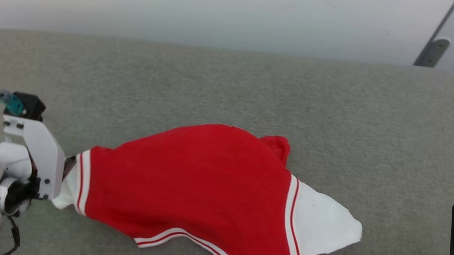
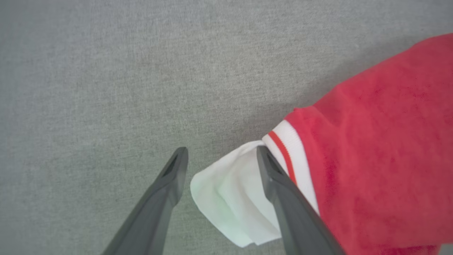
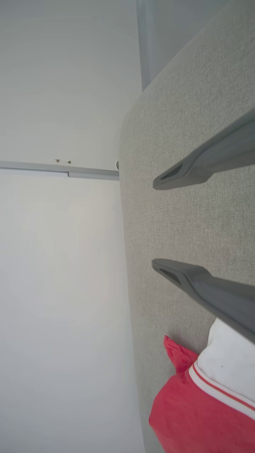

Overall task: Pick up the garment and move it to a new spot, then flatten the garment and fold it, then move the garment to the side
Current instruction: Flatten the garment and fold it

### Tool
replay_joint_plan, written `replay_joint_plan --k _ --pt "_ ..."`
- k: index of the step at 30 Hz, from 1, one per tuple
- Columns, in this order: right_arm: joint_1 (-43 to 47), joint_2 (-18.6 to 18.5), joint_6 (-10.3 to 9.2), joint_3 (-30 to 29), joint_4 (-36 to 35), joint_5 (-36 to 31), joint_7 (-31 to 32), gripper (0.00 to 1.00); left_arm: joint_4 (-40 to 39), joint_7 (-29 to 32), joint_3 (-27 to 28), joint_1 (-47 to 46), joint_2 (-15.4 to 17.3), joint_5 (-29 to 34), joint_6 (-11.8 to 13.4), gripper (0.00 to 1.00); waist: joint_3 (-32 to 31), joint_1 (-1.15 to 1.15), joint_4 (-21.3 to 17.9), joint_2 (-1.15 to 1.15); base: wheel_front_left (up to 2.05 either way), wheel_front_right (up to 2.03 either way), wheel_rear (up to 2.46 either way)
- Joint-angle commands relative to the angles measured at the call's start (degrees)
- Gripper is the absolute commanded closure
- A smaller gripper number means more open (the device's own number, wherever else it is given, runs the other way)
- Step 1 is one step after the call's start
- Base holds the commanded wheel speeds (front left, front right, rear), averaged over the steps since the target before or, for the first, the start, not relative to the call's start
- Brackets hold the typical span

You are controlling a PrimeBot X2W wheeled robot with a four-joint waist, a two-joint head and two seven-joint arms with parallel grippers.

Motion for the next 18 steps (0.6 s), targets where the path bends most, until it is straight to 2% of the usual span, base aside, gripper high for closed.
replay_joint_plan --k 1,9,18 --pt "0.70 0.07 -0.07 0.16 -0.31 -0.03 0.06 0.00 -1.37 -1.51 0.16 -0.10 0.41 0.46 0.35 0.00 -0.73 0.00 1.31 0.00 0.00 0.00 0.00" --pt "1.15 -0.12 -0.07 0.67 -1.06 -0.43 0.64 0.00 -8.24 -7.22 1.04 3.24 0.51 0.69 1.55 0.00 -1.64 0.00 4.01 0.00 0.00 0.00 0.00" --pt "2.45 0.27 -0.07 0.98 -1.70 -0.89 1.55 0.00 -19.28 -16.04 3.54 11.27 1.85 0.55 4.91 0.00 -3.90 0.00 7.23 0.00 0.00 0.00 0.00"
